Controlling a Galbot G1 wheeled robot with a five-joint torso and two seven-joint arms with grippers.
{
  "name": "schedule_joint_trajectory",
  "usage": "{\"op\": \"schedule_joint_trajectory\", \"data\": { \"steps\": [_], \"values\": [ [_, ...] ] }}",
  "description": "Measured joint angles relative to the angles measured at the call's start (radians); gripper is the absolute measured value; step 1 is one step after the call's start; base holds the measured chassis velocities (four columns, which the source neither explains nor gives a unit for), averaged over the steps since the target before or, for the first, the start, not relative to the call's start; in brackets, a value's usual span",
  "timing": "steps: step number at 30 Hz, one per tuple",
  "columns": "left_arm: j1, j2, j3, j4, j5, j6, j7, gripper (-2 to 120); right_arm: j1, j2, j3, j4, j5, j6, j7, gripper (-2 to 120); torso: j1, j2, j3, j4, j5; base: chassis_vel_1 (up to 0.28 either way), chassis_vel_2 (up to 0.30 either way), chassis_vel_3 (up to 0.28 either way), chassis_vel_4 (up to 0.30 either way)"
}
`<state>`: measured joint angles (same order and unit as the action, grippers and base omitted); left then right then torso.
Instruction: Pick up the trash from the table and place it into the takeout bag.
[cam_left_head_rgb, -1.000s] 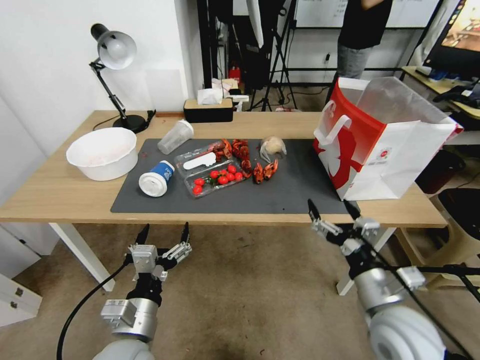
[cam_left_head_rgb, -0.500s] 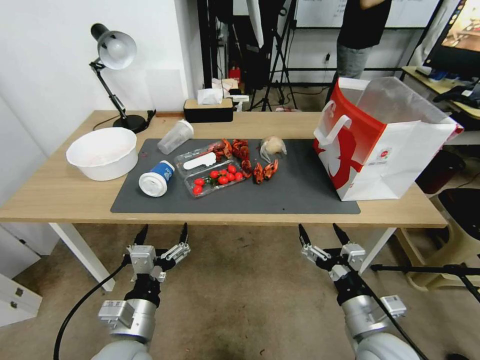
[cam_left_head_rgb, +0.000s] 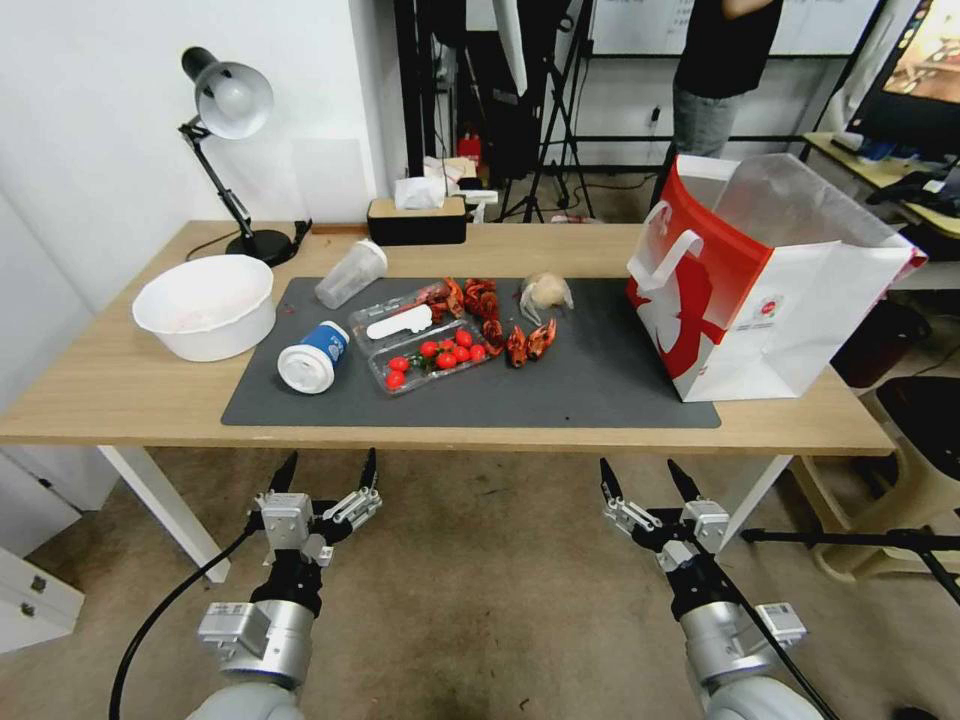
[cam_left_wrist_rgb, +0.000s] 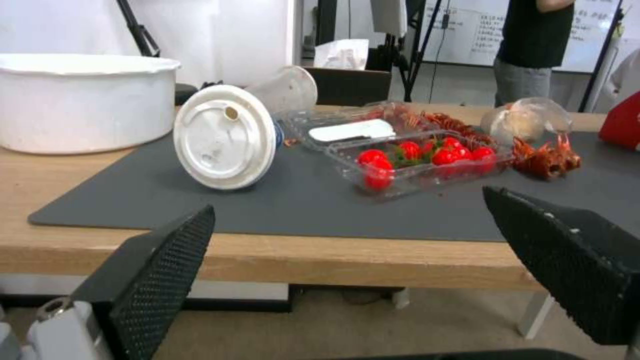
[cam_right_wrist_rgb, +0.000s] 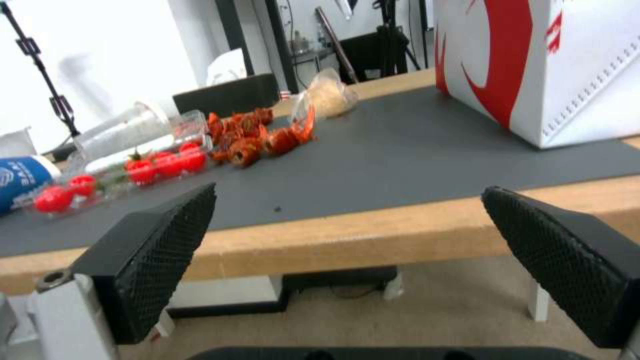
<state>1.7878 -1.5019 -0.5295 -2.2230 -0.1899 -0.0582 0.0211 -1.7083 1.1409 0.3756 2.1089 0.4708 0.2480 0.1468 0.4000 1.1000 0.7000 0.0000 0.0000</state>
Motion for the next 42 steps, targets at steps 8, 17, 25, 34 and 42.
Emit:
{"op": "schedule_joint_trajectory", "data": {
  "steps": [8, 17, 25, 34, 42],
  "values": [
    [0.000, -0.001, 0.001, 0.004, 0.002, -0.001, 0.000, 100, 0.036, -0.008, -0.011, 0.033, -0.001, -0.031, 0.020, 100, 0.000, 0.000, 0.000, -0.0001, 0.0000, 0.000, 0.000, 0.000, 0.000],
    [0.000, -0.002, 0.000, -0.001, 0.004, -0.002, -0.001, 100, 0.211, -0.059, -0.057, 0.032, 0.020, -0.114, 0.067, 100, 0.000, 0.000, 0.000, 0.0001, 0.0001, 0.000, 0.000, 0.000, 0.000],
    [0.000, -0.004, 0.001, -0.004, 0.008, -0.003, -0.001, 100, 0.334, -0.099, -0.085, 0.007, 0.062, -0.160, 0.096, 100, 0.000, 0.000, 0.000, 0.0000, 0.0000, 0.000, 0.000, 0.000, 0.000],
    [-0.004, -0.009, 0.004, -0.003, 0.016, -0.001, -0.001, 100, 0.475, -0.128, -0.125, -0.053, 0.112, -0.205, 0.125, 100, 0.000, 0.000, 0.000, 0.0000, 0.0001, 0.000, 0.000, 0.000, 0.000],
    [-0.007, -0.013, 0.003, 0.002, 0.021, -0.001, -0.002, 100, 0.679, -0.150, -0.208, -0.193, 0.170, -0.255, 0.146, 100, 0.000, 0.000, 0.000, 0.0003, 0.0000, 0.000, 0.000, 0.000, 0.000]
  ]
}}
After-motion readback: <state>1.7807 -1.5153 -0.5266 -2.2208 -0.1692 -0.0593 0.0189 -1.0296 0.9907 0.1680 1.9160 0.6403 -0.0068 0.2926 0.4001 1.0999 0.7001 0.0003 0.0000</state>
